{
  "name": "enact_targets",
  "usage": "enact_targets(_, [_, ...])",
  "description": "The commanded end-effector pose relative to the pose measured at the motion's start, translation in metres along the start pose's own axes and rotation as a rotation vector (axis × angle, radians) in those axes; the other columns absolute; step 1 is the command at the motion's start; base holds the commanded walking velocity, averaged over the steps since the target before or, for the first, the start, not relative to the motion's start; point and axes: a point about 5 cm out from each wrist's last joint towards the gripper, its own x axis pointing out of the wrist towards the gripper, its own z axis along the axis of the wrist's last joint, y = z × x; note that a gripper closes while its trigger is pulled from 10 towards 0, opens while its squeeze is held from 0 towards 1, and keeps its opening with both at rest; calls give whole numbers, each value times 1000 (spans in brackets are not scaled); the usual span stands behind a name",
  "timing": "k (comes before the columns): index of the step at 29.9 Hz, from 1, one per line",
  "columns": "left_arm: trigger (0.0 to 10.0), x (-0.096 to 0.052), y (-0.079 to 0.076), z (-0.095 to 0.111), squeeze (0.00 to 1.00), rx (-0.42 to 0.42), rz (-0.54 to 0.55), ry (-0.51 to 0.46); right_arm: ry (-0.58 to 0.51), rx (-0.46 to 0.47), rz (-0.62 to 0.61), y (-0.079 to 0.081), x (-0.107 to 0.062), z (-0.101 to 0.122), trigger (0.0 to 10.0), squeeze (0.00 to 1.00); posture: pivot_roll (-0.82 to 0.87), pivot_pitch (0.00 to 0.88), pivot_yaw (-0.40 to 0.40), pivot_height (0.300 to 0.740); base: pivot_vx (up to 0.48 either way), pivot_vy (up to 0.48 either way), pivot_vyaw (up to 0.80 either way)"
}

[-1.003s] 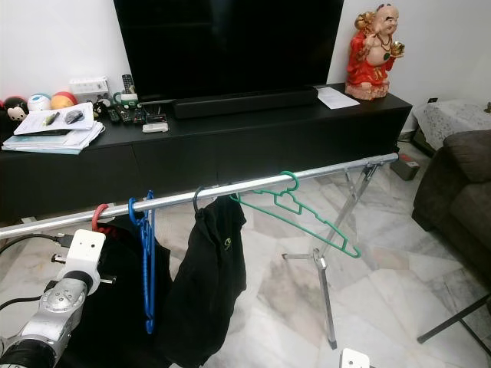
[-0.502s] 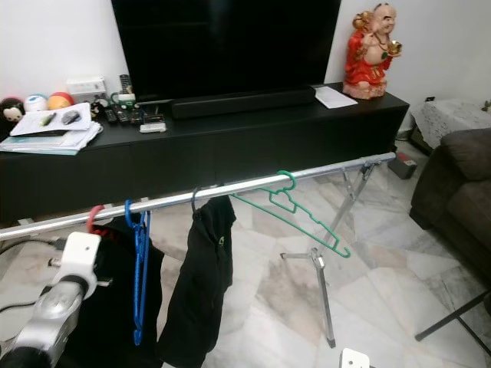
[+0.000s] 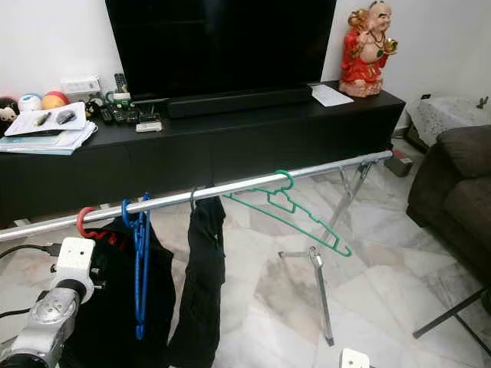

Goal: Hang hanger

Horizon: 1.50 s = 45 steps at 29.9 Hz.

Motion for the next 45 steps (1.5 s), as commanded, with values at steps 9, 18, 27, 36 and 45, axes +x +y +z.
enact_targets(9, [10000,-14,8,0,1000,-56,-15,-60,11,-11,3,1,0,-2,10000,0,-44,0,8,740,0,0,0])
enact_targets(18, [10000,-41,22,0,1000,-112,-43,-124,14,-15,4,0,0,-2,10000,0,-34,0,6,740,0,0,0])
enact_targets(27, [10000,-78,66,-23,1000,-102,167,-103,14,-16,2,-1,0,-2,10000,0,-16,0,2,740,0,0,0])
enact_targets(36, [10000,-110,103,-76,0,-95,462,114,16,-21,5,-1,0,-2,10000,0,-10,0,3,740,0,0,0])
enact_targets(45, [10000,-141,32,-172,0,-63,96,758,22,-17,4,0,0,-2,10000,0,-23,0,1,740,0,0,0])
